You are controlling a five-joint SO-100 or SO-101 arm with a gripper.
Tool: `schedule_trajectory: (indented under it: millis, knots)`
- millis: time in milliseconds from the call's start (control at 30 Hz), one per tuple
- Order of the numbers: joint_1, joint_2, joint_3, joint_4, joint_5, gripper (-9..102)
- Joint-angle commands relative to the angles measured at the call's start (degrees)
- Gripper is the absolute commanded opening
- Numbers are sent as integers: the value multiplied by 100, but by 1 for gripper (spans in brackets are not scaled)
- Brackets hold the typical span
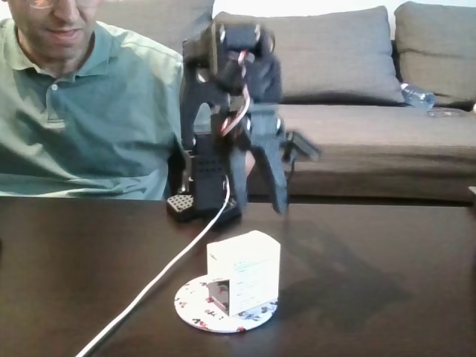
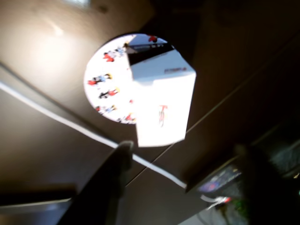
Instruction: Grasp a servo box and put it on the zirlivani.
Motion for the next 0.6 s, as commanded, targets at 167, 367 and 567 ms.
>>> schedule_trajectory:
  millis: [167, 367, 567]
  knots:
    - [-53, 2997, -545, 1151, 246, 1]
    - [-44, 5168, 1881, 466, 202, 0]
    - [439, 6513, 5247, -1890, 35, 0]
